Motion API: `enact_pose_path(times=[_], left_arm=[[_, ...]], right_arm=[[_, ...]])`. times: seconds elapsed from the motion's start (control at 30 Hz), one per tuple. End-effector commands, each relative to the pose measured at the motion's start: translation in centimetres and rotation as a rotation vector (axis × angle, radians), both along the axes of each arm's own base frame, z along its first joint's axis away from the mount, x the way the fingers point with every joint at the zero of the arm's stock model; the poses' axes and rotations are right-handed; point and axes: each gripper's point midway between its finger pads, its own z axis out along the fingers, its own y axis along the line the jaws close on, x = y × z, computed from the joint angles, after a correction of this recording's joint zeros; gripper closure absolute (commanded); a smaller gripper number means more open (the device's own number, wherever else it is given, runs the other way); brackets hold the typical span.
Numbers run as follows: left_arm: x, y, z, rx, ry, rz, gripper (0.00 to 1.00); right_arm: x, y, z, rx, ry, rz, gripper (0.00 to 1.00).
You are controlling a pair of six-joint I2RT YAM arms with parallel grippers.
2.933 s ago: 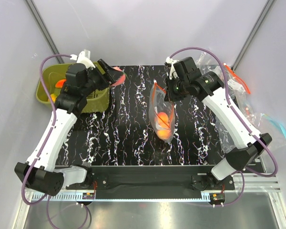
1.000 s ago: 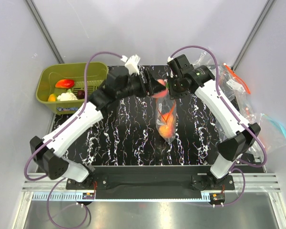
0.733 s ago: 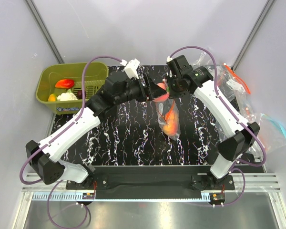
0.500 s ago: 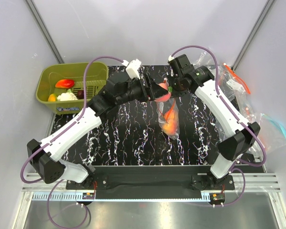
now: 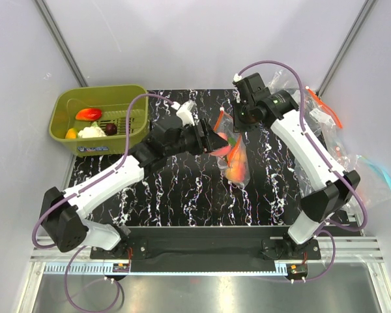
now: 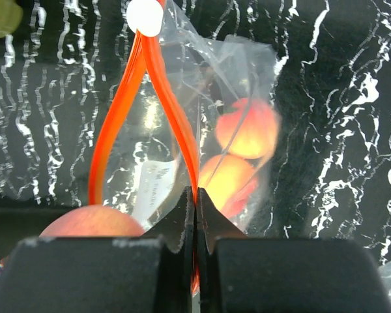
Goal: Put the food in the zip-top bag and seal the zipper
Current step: Place the fake fruit in the zipper food storage bag.
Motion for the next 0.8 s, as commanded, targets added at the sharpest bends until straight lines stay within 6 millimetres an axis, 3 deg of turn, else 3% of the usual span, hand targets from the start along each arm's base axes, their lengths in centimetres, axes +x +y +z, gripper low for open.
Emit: enact_pose_path(times=[0.0, 0.27, 0.37, 0.4, 0.43, 0.47, 0.5, 0.77], left_arm=[[0.5, 0.0, 4.2, -0.088, -0.095, 0.024, 0.6], [1.8, -0.9, 5.8, 0.005, -0.127, 0.005, 0.59], [2.7, -1.6, 4.7, 0.076, -0.108, -0.008, 0.59], [2.8, -1.6, 5.2, 0.097, -0.1, -0.011, 0.59], [3.0, -1.6, 4.7, 0.125, -0.083, -0.015, 0.59], [3.1, -1.6, 2.8, 0.19, -0.045, -0.025, 0.59], [3.2, -1.7, 3.2, 0.195, -0.048, -0.027, 0.58], [2.6, -1.9, -0.8, 0.246, 0.062, -0.045, 0.57]], right_arm=[[-0.5, 0.6, 3.5, 0.087, -0.09, 0.021, 1.0], [-0.9, 1.1, 3.5, 0.11, -0.082, 0.052, 1.0], [-1.3, 1.9, 3.6, 0.148, -0.077, 0.093, 1.0], [-1.4, 2.0, 3.7, 0.152, -0.08, 0.099, 1.0], [-1.5, 2.0, 3.8, 0.154, -0.08, 0.1, 1.0], [-1.4, 1.8, 3.8, 0.148, -0.086, 0.098, 1.0], [-1.4, 1.6, 3.8, 0.141, -0.084, 0.093, 1.0], [-1.0, 0.4, 4.0, 0.083, -0.112, 0.058, 1.0]])
